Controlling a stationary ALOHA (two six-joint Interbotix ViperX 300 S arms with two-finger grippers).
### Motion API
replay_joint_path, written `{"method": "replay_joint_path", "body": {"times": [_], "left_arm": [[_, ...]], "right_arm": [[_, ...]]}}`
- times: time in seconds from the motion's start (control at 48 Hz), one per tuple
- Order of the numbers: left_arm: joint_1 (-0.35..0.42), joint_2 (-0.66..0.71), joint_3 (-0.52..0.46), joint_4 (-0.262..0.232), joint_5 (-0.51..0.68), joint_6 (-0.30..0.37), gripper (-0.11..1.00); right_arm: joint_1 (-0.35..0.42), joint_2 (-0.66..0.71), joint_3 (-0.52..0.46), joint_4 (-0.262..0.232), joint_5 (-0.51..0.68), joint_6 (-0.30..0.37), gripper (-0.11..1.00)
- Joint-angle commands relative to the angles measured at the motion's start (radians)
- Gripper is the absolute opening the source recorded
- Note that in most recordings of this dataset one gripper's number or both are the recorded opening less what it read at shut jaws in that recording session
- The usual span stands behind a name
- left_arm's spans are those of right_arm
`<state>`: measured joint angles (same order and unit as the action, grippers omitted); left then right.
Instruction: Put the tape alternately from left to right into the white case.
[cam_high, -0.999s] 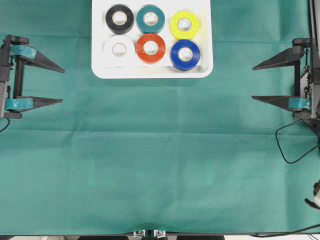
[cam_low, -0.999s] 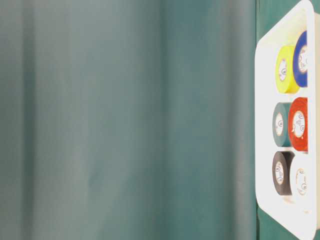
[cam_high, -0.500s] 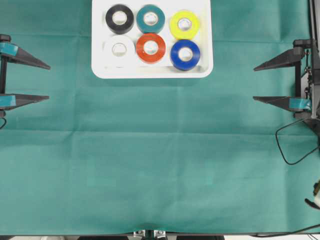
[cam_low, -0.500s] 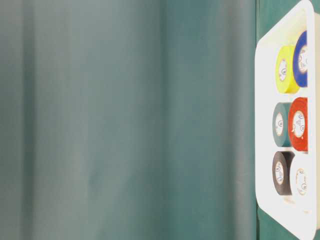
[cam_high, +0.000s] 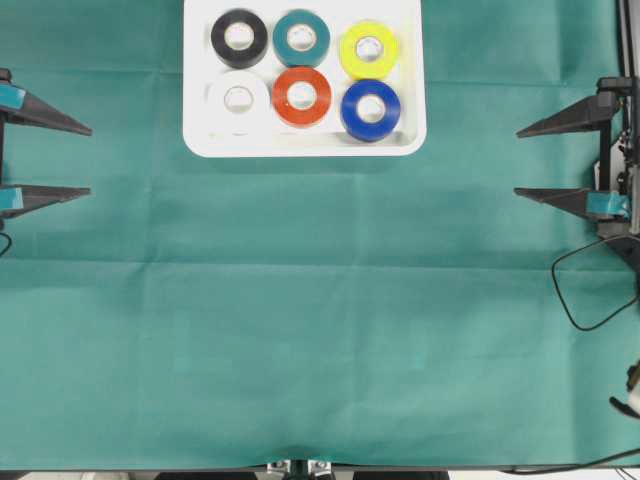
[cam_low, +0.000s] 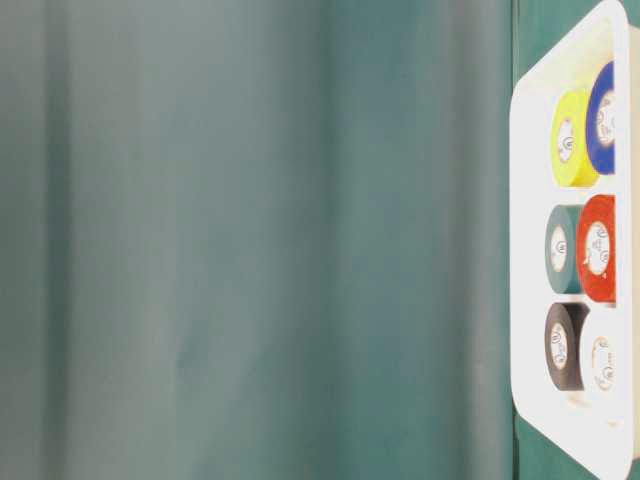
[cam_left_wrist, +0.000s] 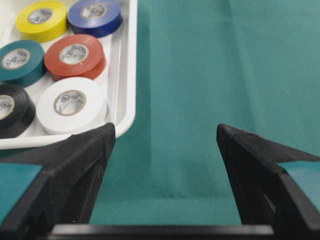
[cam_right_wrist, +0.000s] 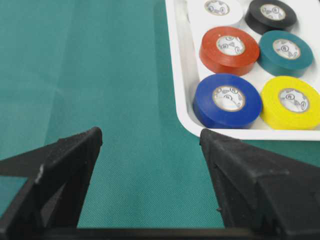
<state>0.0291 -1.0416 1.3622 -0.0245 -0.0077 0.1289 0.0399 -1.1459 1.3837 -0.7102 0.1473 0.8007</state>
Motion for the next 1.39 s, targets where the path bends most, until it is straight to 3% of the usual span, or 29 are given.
{"method": "replay_joint_path", "body": {"times": [0.0, 0.479, 1.374], "left_arm": [[0.003, -0.005, -0.008, -0.003, -0.003, 0.000, 0.87], [0.003, -0.083, 0.032, -0.002, 0.012, -0.003, 0.87], [0.003, -0.089, 0.034, -0.003, 0.014, -0.005, 0.87]], "right_arm": [[-0.002, 0.006, -0.012, 0.000, -0.003, 0.002, 0.86], [-0.002, 0.006, -0.008, 0.002, -0.005, 0.002, 0.86], [-0.002, 0.003, 0.003, 0.002, -0.006, 0.002, 0.86]]}}
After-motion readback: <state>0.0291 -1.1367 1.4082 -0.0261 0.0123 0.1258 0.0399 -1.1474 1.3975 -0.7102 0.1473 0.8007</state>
